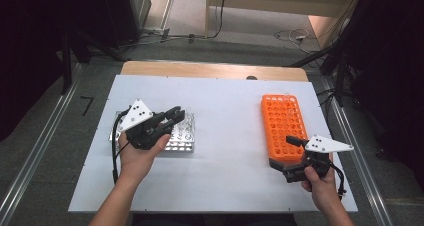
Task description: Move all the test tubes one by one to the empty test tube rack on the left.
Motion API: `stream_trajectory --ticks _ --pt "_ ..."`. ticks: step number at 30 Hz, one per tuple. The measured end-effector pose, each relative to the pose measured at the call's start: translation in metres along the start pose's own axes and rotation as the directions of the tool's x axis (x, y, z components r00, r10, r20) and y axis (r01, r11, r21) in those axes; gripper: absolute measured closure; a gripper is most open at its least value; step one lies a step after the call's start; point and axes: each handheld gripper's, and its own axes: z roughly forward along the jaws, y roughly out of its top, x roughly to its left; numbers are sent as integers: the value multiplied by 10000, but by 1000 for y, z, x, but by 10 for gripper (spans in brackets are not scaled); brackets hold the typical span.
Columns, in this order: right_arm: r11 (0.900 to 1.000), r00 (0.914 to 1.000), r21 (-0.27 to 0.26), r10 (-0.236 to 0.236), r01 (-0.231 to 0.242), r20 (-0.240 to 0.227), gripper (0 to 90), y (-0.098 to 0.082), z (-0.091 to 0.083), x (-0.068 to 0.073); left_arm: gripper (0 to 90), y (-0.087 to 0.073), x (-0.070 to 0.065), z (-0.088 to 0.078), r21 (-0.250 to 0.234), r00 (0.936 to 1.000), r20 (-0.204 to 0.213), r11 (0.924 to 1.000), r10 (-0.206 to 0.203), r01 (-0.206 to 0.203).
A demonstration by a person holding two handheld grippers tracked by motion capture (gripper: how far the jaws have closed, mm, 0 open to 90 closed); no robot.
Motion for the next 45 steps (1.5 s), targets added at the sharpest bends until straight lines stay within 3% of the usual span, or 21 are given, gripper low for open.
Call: stream_trajectory --ticks 12,22,33,39,45 --pt "9998 9997 -164 150 -147 217 0 -3 -6 -11 764 3 27 11 75 9975 -670 9997 -226 232" --pt "9996 9992 -147 231 -227 314 0 -4 -6 -12 764 4 48 27 -111 9920 -1075 9978 -663 655" --pt "9996 9991 -141 244 -239 351 0 -4 -7 -13 764 -4 60 45 57 9811 -1720 9958 -887 910" --pt "9996 9990 -167 240 -234 367 0 -4 -8 -13 764 -9 61 53 384 9727 -2216 9961 -690 794" --pt "9996 9991 -193 231 -224 353 0 -4 -7 -12 764 -13 61 59 571 9695 -2324 9940 -773 929"
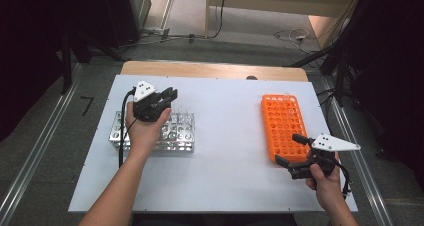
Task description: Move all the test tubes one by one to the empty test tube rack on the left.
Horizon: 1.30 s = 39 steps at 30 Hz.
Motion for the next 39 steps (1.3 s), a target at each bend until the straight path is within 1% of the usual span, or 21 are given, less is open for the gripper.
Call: stream_trajectory --ticks 2,8,12,14,15,18,25,27,29,31,33,37,39 --pt "10000 10000 -3 1 -1 -7 0 0 0 0 764 -3 0 1 107 9999 -40 9999 -101 101" --pt "10000 10000 -18 28 -28 -6 0 0 0 0 763 -11 1 2 544 9999 -10 9984 -134 134" --pt "10000 10000 1 25 -25 -2 0 0 0 0 763 -13 1 1 656 9998 -5 9977 -195 195" --pt "10000 10000 13 21 -21 4 0 0 1 0 763 -14 1 1 758 9999 -46 9970 -158 161" --pt "10000 10000 10 25 -25 9 0 0 1 0 762 -14 0 1 854 9999 -101 9963 -71 79" --pt "10000 10000 -14 37 -37 35 0 0 0 -1 761 -14 -1 1 910 10000 -74 9959 -11 18" --pt "10000 10000 -31 61 -61 29 0 -1 0 -1 758 -15 -2 -2 1045 9999 -106 9945 -93 104" --pt "10000 10000 -36 69 -69 29 0 -1 0 -1 758 -17 -3 -2 1172 9999 -133 9931 49 -33" --pt "10000 10000 -37 53 -53 42 0 -1 0 -1 757 -19 -4 -1 1347 9999 -86 9909 62 -50" --pt "10000 10000 -23 48 -48 42 0 -1 0 -1 757 -21 -3 0 1528 9999 -130 9883 23 -3" --pt "10000 10000 -13 50 -50 54 0 0 0 0 756 -22 -2 0 1577 9999 -90 9874 -100 112" --pt "10000 10000 -32 38 -38 64 0 -1 0 -1 753 -23 -3 0 1686 9999 -134 9857 -48 70" --pt "10000 10000 -33 43 -43 71 0 -1 0 -1 747 -23 -2 1 1752 9999 -76 9845 -103 115"
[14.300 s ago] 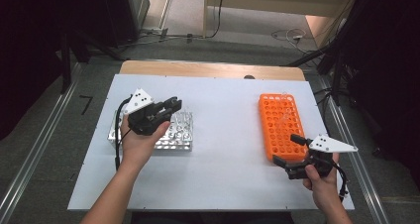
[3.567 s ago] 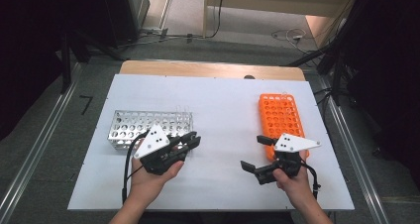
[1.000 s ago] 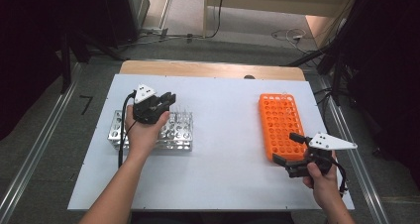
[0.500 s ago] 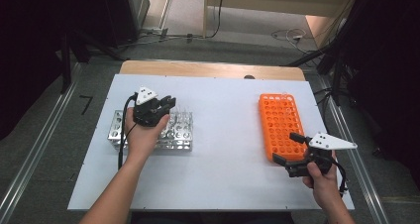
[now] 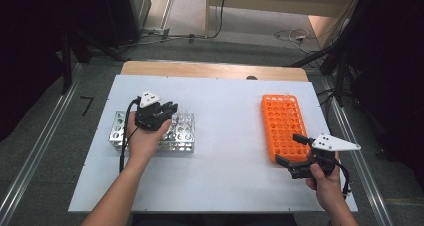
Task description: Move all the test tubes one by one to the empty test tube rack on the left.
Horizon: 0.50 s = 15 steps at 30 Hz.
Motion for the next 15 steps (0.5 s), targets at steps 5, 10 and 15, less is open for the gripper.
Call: stream_trajectory --ticks 5,10,15 --pt "10000 10000 38 21 -21 29 0 0 0 0 698 0 0 -2 -33 9999 77 9999 -120 120" --pt "10000 10000 28 46 -47 75 0 0 -1 -1 570 -1 0 -9 -241 9995 90 9993 -296 299" --pt "10000 9999 41 79 -79 147 0 0 0 -3 387 -3 0 -19 -528 9984 342 9975 -443 461"
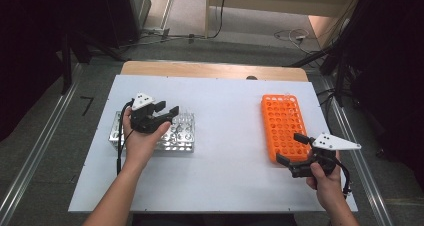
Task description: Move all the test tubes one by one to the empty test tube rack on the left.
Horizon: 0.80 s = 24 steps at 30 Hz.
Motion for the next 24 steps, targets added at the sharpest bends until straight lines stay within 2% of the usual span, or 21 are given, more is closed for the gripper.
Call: stream_trajectory --ticks 2,6,13,17,20,24 --pt "10000 10000 16 1 -1 50 0 1 0 0 292 -1 -3 -4 -61 9999 153 10000 62 -61" --pt "10000 10000 -21 54 -54 71 0 2 1 -2 169 -3 -10 -13 -232 9980 570 9994 258 -245" --pt "9998 9997 -81 202 -201 118 0 6 2 -6 12 -6 -26 -31 -507 9892 1261 9963 748 -689" --pt "9994 9994 -171 297 -294 171 0 8 3 -10 0 -8 -33 -40 -762 9820 1673 9942 882 -763" --pt "9993 9991 -141 337 -334 265 0 10 4 -14 0 -10 -40 -45 -847 9785 1756 9919 1081 -944" --pt "9993 9980 -81 356 -352 515 0 13 8 -22 0 -14 -49 -51 -958 9722 2037 9906 1158 -979"
